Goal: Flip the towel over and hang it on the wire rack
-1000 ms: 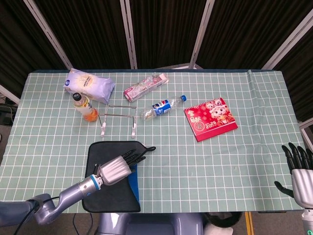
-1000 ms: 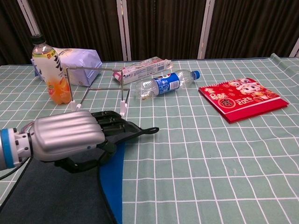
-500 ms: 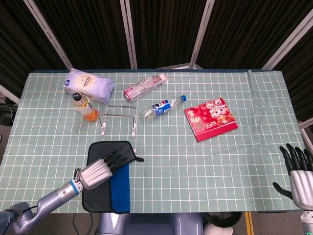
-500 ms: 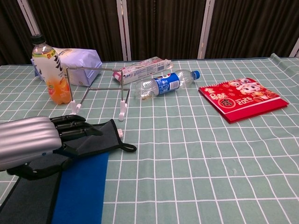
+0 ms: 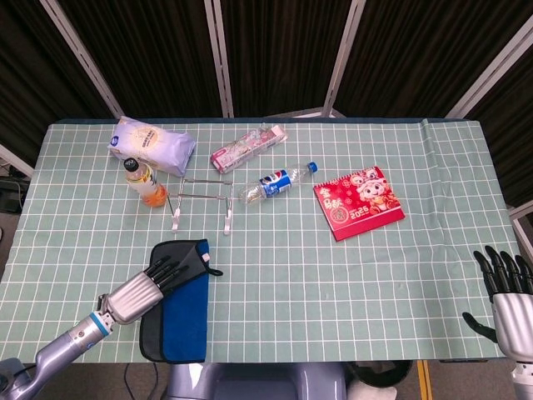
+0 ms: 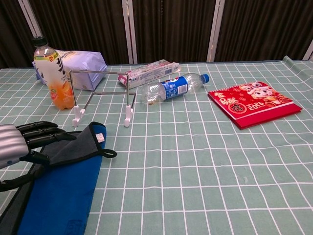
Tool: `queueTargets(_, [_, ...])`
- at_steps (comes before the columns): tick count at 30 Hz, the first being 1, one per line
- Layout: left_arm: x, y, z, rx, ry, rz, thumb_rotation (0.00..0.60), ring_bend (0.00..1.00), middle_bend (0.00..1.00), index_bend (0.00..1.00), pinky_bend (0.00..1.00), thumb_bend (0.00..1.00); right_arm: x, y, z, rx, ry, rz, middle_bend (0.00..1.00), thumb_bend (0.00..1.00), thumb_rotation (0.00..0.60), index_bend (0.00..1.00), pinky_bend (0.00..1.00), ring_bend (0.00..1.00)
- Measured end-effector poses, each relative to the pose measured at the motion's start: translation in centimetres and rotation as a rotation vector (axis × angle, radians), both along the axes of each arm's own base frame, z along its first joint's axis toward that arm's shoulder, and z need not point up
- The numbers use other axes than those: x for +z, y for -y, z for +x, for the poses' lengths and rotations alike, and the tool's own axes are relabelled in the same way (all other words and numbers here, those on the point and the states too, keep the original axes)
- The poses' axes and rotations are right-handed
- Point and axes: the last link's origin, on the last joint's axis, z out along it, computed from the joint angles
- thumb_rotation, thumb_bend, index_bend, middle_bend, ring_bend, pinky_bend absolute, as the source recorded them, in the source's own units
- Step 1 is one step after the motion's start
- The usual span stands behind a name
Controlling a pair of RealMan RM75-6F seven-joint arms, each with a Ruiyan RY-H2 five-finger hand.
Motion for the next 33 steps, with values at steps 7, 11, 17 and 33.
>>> queueTargets(7, [0.3, -0.2, -0.8, 0.001, 0.003, -0.008, 0.600, 0.00, 0.00, 0.72, 0.00, 0.55, -0.1, -0.1, 0.2, 0.006, -0.002, 0.001, 0.00, 0.00, 0.600, 0.03, 0.00, 0.00])
queueTargets(11, [0.3, -0.2, -1.2, -0.007, -0.005, -0.027, 0.600, 0.00, 0.00, 0.72, 0.00, 0.55, -0.1, 0.0, 0.2, 0.006, -0.003, -0.001, 0.00, 0.00, 0.600, 0.03, 0.00, 0.00])
queueTargets(17, [0.7, -0.3, -1.9, -0.014, -0.013, -0.043, 0.600, 0.00, 0.00, 0.73, 0.00, 0.55, -0.1, 0.0, 0.2, 0.003, -0.004, -0.005, 0.00, 0.00, 0.600, 0.03, 0.00, 0.00])
queueTargets(33, [1.4, -1.2, -3.0, -0.025, -0.048, -0.030, 0.600, 0.00, 0.00, 0.72, 0.00, 0.55, -0.3, 0.0, 0.2, -0.001, -0.011, -0.005, 0.00, 0.00, 0.600, 0.03, 0.00, 0.00])
